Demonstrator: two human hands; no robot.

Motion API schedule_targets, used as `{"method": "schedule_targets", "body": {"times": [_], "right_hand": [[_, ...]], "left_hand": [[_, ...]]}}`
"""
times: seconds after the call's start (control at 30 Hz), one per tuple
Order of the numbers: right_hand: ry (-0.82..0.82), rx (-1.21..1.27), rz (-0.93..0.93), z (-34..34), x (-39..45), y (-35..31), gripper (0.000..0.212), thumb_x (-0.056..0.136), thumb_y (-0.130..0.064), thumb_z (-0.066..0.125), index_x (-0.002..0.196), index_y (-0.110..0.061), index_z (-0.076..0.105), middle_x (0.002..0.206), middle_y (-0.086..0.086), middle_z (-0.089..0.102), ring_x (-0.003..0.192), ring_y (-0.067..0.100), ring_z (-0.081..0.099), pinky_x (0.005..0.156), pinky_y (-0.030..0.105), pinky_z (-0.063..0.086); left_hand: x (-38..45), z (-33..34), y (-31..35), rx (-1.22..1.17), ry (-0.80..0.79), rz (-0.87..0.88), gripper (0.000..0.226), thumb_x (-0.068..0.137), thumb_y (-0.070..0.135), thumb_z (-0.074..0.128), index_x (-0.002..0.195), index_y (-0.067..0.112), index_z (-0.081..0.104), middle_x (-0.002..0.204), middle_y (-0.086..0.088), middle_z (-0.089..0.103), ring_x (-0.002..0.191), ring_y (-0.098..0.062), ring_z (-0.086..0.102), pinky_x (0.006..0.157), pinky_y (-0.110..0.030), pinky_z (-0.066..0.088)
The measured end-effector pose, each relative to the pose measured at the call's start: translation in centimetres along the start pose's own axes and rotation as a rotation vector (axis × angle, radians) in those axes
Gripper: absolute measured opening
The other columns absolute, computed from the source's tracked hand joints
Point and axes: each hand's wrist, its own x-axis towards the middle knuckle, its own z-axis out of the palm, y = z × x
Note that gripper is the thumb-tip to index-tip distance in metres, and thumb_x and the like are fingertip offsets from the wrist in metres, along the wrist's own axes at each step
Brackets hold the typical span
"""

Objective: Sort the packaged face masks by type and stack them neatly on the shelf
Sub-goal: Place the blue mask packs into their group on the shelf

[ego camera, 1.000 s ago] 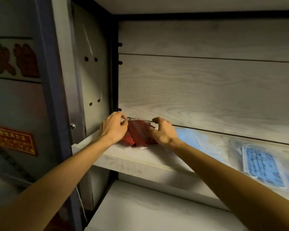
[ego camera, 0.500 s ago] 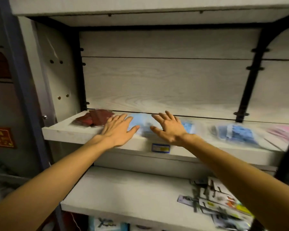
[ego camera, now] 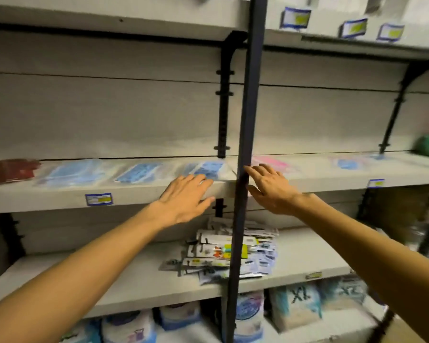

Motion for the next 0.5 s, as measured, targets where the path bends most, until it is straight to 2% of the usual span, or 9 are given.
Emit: {"method": "schedule_targets", "body": {"times": [0.1, 0.23, 0.4, 0.5], "right_hand": [[-0.010, -0.070, 0.089, 0.3, -2.8, 6.2, 0.063, 0.105, -0.041, 0.039, 0.159, -0.017, 0.016, 0.161, 0.008, 0.028, 0.149, 0.032, 0.019, 0.118, 0.046, 0.025], [-0.048, -0.062, 0.239, 1.1, -5.1, 13.4, 0.066, 0.104, -0.043, 0.040, 0.159, -0.014, 0.015, 0.160, 0.010, 0.028, 0.151, 0.031, 0.014, 0.118, 0.046, 0.023], [-0.065, -0.082, 0.310, 3.2, -5.6, 22.5, 0.069, 0.104, -0.050, 0.036, 0.158, -0.013, 0.016, 0.161, 0.011, 0.026, 0.152, 0.031, 0.013, 0.119, 0.046, 0.020], [-0.099, -0.076, 0.357, 3.6, -4.5, 28.2, 0.068, 0.103, -0.054, 0.032, 0.157, -0.014, 0.021, 0.161, 0.010, 0.027, 0.151, 0.031, 0.014, 0.119, 0.047, 0.020]], "left_hand": [[4.2, 0.7, 5.5, -0.055, 0.029, 0.149, 0.042, 0.101, 0.045, 0.043, 0.132, 0.019, 0.054, 0.128, -0.003, 0.060, 0.112, -0.023, 0.060, 0.092, -0.039, 0.050], [9.7, 3.1, 12.1, -0.031, 0.048, 0.322, 0.038, 0.100, 0.042, 0.047, 0.127, 0.018, 0.058, 0.123, -0.001, 0.062, 0.110, -0.020, 0.061, 0.090, -0.036, 0.050], [18.7, 5.6, 17.5, -0.110, 0.127, 0.337, 0.040, 0.100, 0.041, 0.047, 0.128, 0.016, 0.059, 0.126, -0.003, 0.063, 0.110, -0.021, 0.060, 0.092, -0.037, 0.050], [24.4, 7.1, 20.0, -0.123, 0.108, 0.261, 0.047, 0.101, 0.048, 0.043, 0.132, 0.016, 0.055, 0.134, -0.004, 0.057, 0.119, -0.023, 0.056, 0.096, -0.038, 0.048]]}}
